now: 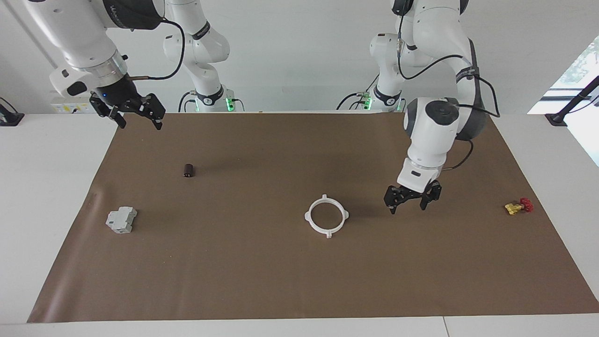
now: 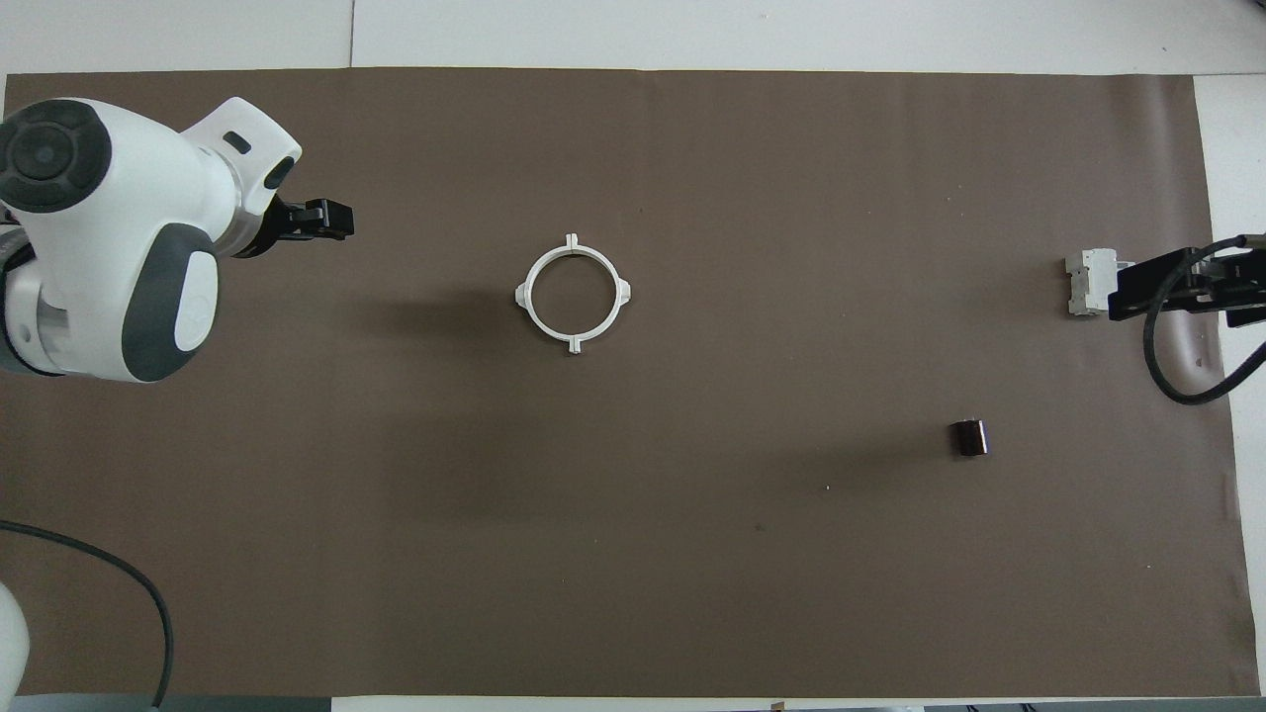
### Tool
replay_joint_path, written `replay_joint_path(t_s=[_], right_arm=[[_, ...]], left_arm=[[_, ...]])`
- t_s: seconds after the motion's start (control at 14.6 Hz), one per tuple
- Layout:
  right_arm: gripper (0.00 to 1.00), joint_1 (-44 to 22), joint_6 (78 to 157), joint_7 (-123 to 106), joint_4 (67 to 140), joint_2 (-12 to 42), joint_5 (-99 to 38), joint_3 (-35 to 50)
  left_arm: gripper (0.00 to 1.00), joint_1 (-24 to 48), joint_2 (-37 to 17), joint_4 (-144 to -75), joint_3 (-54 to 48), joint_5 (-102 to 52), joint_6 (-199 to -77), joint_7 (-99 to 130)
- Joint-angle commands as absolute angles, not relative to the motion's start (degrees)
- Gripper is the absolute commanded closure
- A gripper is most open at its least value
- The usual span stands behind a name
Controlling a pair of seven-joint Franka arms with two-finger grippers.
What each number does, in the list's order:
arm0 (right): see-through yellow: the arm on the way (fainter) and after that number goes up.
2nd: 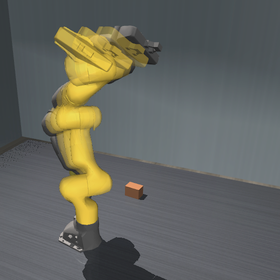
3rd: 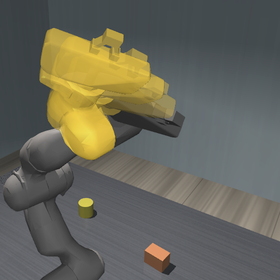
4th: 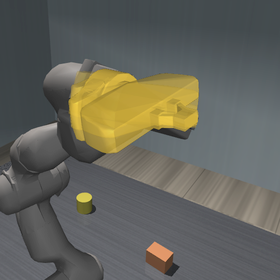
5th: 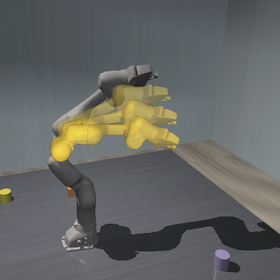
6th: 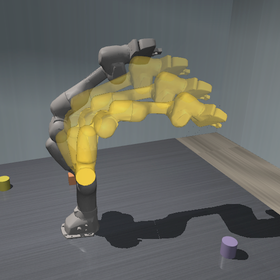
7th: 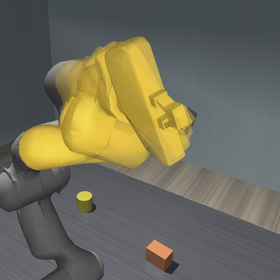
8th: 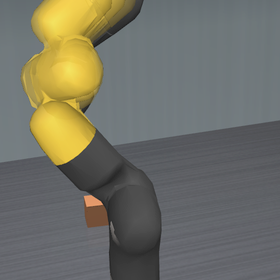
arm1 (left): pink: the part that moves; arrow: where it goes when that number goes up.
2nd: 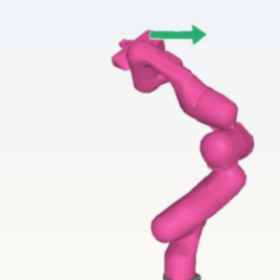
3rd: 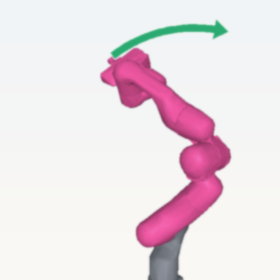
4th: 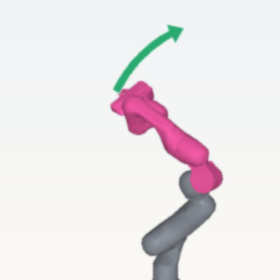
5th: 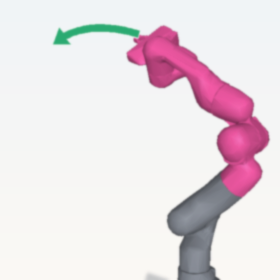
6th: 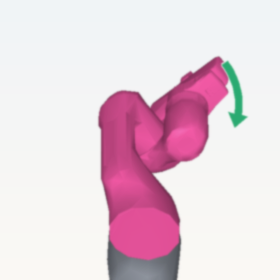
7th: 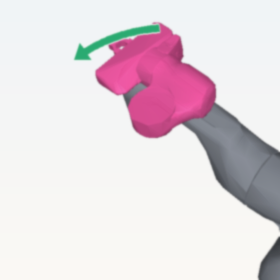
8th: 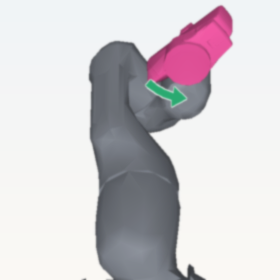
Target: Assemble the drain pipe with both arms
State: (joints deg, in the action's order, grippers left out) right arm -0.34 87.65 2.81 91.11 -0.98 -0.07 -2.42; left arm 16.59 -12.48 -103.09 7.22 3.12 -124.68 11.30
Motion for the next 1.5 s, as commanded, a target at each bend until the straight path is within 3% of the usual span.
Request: replay_joint_path(t_s=[0.0,0.34,0.82,1.43], right_arm=[[0.00,0.00,87.98,1.14,90.88,-1.05,0.35,-2.11],[0.00,0.09,87.98,1.06,90.88,-1.05,0.35,-2.11],[0.00,0.09,88.07,1.14,90.88,-1.05,0.35,-2.02],[0.00,0.09,88.07,1.05,90.79,-1.05,0.18,-2.02]], left_arm=[[0.00,12.32,-7.83,-104.59,6.51,3.60,-120.34,5.12],[0.00,9.06,-3.08,-102.05,7.03,-0.35,-111.91,3.96],[0.00,4.41,-2.90,-91.51,7.29,-2.54,-97.57,-0.78],[0.00,2.81,1.67,-94.39,7.91,-2.81,-94.30,-1.85]])
